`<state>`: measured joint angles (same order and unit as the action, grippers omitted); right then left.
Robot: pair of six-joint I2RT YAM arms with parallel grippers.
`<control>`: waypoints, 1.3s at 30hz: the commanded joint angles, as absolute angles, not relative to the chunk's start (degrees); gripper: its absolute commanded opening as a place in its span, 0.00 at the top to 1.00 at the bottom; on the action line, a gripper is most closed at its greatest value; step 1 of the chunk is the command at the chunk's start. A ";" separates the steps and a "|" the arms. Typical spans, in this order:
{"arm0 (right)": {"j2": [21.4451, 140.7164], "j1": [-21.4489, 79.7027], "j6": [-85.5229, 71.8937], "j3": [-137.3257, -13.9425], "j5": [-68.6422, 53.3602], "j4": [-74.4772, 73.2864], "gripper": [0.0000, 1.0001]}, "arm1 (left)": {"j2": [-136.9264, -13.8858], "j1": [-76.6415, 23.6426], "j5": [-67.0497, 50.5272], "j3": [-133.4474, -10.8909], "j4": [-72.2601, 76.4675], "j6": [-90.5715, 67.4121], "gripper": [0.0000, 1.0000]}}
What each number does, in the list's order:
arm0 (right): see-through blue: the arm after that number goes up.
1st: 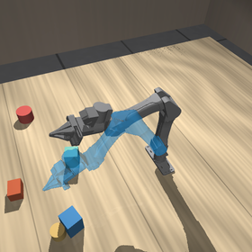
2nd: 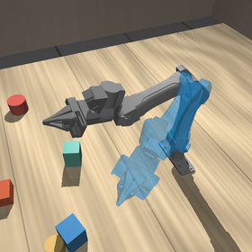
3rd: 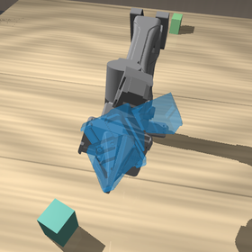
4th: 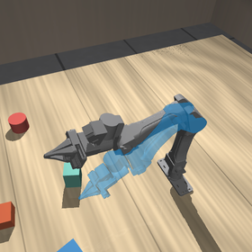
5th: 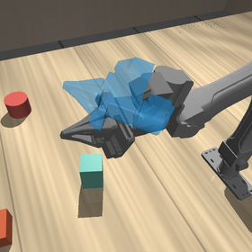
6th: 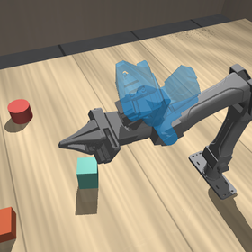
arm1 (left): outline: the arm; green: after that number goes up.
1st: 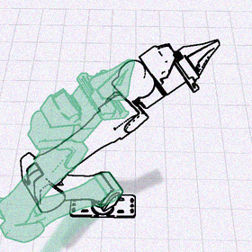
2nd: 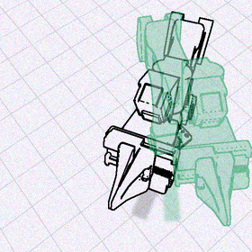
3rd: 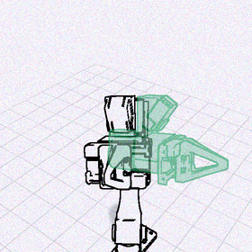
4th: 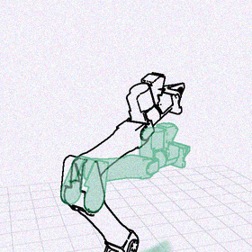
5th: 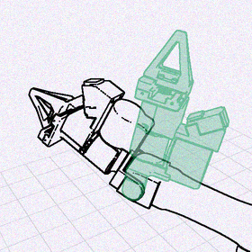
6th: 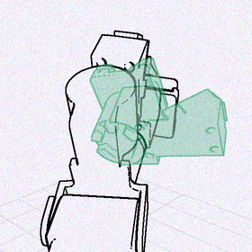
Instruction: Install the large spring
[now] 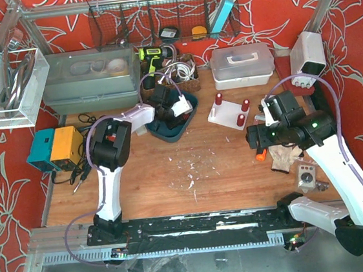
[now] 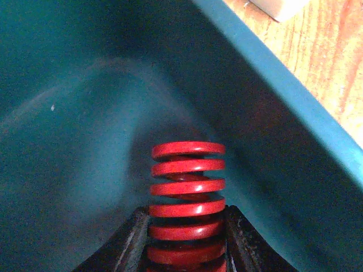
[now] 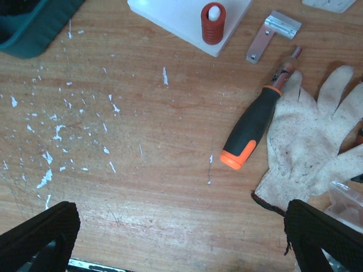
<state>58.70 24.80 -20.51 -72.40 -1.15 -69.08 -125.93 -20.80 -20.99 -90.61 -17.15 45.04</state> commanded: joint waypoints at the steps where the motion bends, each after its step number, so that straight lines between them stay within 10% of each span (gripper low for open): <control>1: 57.23 24.96 -23.98 -76.07 -0.82 -69.20 0.01 | -118.80 -20.19 -19.78 -87.38 -12.67 39.74 0.95; 14: 61.85 25.00 -29.05 -79.44 -14.22 -60.05 0.06 | -103.17 -20.13 -21.12 -81.01 -6.35 16.38 0.97; 26: 75.07 25.03 -40.20 -82.15 -27.75 -46.74 0.41 | -91.67 -28.96 -32.53 -69.65 -1.00 11.02 0.97; 39: 80.04 25.05 -45.78 -81.81 -30.81 -45.65 0.39 | -90.95 -35.45 -37.21 -71.67 1.09 12.30 0.98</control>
<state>80.23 24.82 -42.61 -82.70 -29.56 -46.35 -93.41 -34.98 -33.28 -69.78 -2.42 12.56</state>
